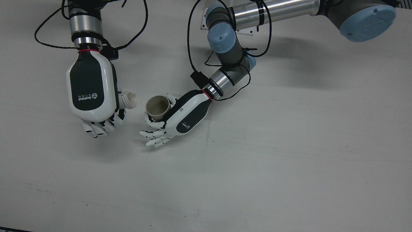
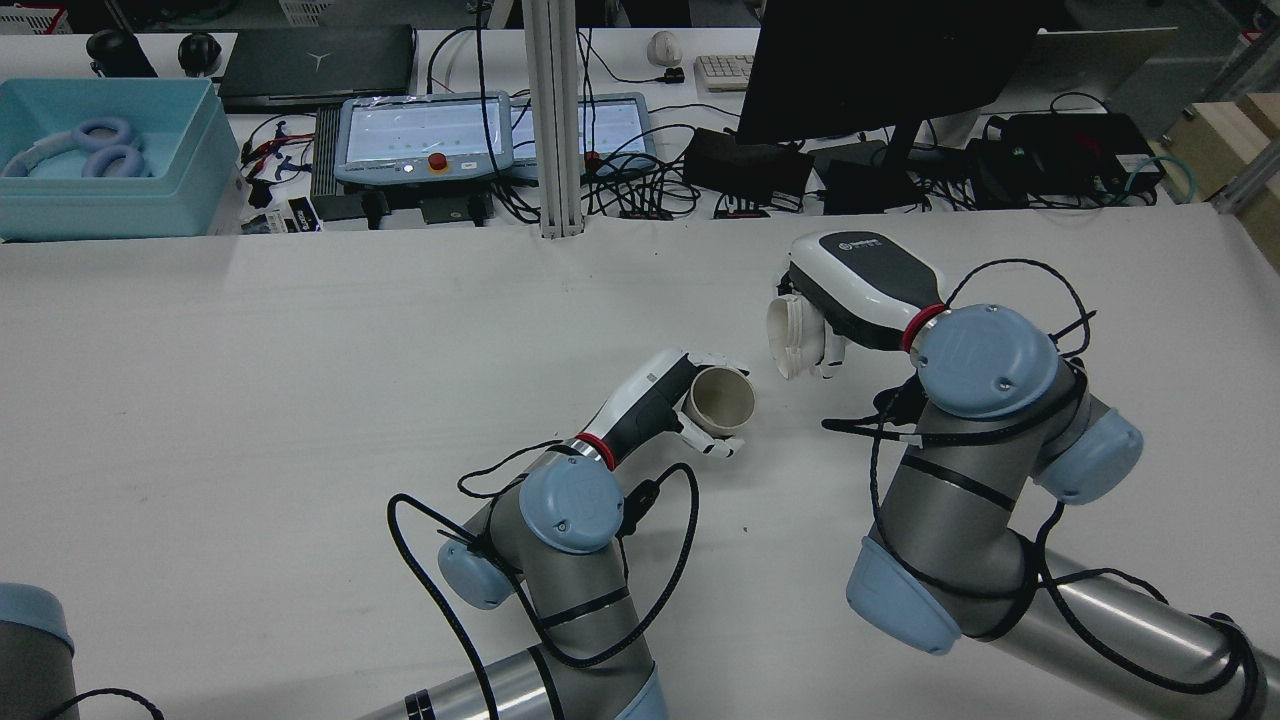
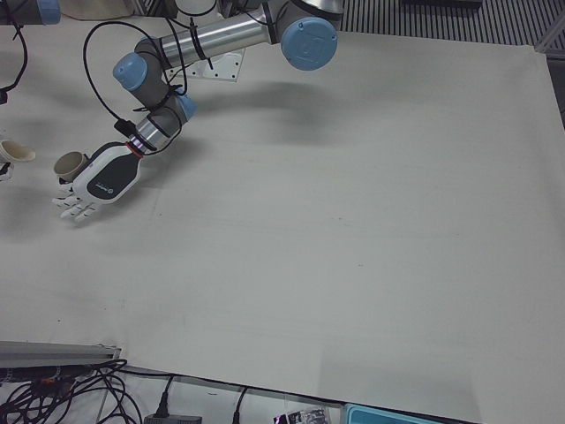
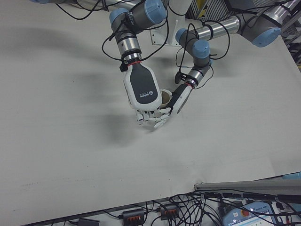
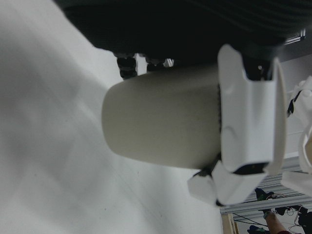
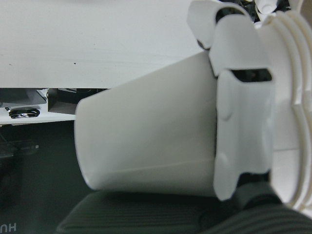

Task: Pour water
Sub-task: 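Tilt the right hand's cup over the left hand's cup to pour, then withdraw the right hand and carry the left hand's cup back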

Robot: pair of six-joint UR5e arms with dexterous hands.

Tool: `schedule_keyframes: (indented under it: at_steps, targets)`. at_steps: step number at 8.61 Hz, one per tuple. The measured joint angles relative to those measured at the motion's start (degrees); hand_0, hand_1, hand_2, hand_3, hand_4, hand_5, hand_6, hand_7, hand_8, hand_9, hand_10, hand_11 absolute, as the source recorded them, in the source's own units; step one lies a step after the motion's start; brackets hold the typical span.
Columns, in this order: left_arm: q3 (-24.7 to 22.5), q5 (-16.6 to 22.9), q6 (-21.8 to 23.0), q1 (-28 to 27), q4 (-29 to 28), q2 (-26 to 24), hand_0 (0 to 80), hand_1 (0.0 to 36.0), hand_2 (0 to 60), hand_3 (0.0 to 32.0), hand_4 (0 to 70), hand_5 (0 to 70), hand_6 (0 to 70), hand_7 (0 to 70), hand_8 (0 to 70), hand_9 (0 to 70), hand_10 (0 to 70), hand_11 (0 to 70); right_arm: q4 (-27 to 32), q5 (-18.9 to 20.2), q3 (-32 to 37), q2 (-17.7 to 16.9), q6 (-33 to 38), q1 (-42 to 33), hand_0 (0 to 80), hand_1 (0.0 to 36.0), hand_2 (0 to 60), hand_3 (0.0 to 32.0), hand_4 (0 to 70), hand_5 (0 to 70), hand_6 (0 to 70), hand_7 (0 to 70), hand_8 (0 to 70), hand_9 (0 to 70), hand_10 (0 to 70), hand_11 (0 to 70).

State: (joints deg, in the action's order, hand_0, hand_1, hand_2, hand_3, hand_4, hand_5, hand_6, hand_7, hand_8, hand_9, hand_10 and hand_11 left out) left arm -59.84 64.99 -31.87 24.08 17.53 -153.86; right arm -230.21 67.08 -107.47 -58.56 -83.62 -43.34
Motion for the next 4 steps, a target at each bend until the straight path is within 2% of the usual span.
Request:
schedule_keyframes:
  at_steps: [2,3,4]
  targets:
    - [-0.3,0.4,-0.2,0.9,0.0,0.3,63.9,36.0,60.0,0.0,70.0,70.0,20.9,22.9,9.5,9.2,4.9,8.8,0.0,-0.2,0.4,0.3,-0.3,0.0,80.0,36.0,60.0,0.0,70.0,70.0,54.7,53.1,37.3,45.4,26.2,40.3]
    - [-1.2,1.0,-0.1,1.7,0.1,0.3,63.2,36.0,60.0,0.0,70.0,70.0,20.3,22.4,9.2,9.0,4.7,8.5,0.1,-0.3,-3.4,-0.8,0.4,-1.1,80.0,36.0,60.0,0.0,70.0,70.0,55.2,53.3,37.4,46.0,27.8,42.0]
    - [-2.6,2.6,0.0,2.6,0.5,0.4,62.9,36.0,60.0,0.0,70.0,70.0,19.5,21.9,8.9,8.7,4.5,8.2,0.2,-0.4,-9.4,-3.4,3.6,-3.6,73.6,34.9,60.0,0.0,70.0,70.0,55.0,52.9,37.3,46.1,29.4,43.9]
